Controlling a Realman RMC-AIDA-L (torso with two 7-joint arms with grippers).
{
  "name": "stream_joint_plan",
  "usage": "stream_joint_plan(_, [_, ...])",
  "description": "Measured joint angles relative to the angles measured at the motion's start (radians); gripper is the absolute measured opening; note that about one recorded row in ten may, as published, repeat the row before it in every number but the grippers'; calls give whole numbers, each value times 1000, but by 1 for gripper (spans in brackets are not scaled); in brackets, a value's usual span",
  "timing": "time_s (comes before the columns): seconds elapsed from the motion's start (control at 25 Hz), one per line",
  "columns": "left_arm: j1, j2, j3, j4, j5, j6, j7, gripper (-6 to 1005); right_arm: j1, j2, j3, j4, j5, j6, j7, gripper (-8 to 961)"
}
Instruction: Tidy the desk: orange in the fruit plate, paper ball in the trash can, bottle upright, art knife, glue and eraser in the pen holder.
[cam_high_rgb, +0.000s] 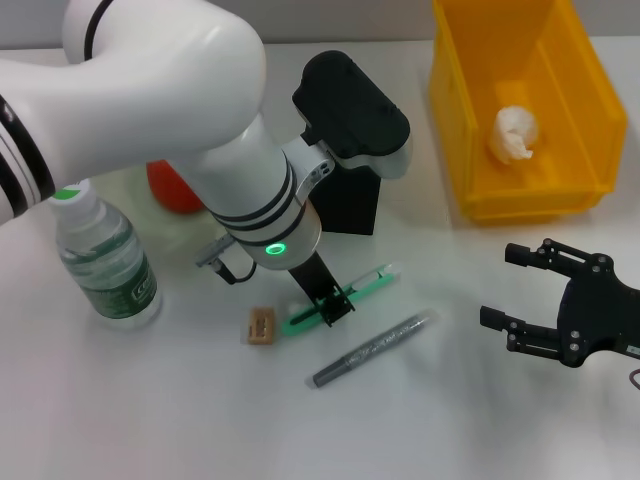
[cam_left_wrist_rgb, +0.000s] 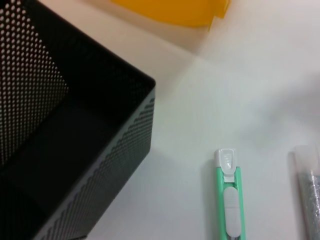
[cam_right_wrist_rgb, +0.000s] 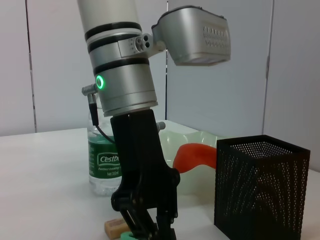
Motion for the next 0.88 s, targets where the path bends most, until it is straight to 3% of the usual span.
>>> stream_joint_plan(0.2, [14,0,-21,33,-1,12,4,191,0,0,1,0,0,0,1,772])
stream_joint_plan(0.44, [120,2,-120,197,-47,62,98,194,1,0,2,0,0,0,11,771])
stream_joint_plan(0.6, [245,5,-247,325,-188,70,255,196,1,-1,2,0,0,-2,15,771])
stream_joint_plan(0.68, [267,5,-271,340,-225,70,289,197,1,-1,2,0,0,-2,18,770])
stream_joint_plan(0.84, [357,6,-353,350,-454,51,508,199,1,-1,2,0,0,-3,23,770])
stream_joint_plan(0.88, [395,6,-379,315,-593,39,646,200,1,-1,2,0,0,-4,25,770])
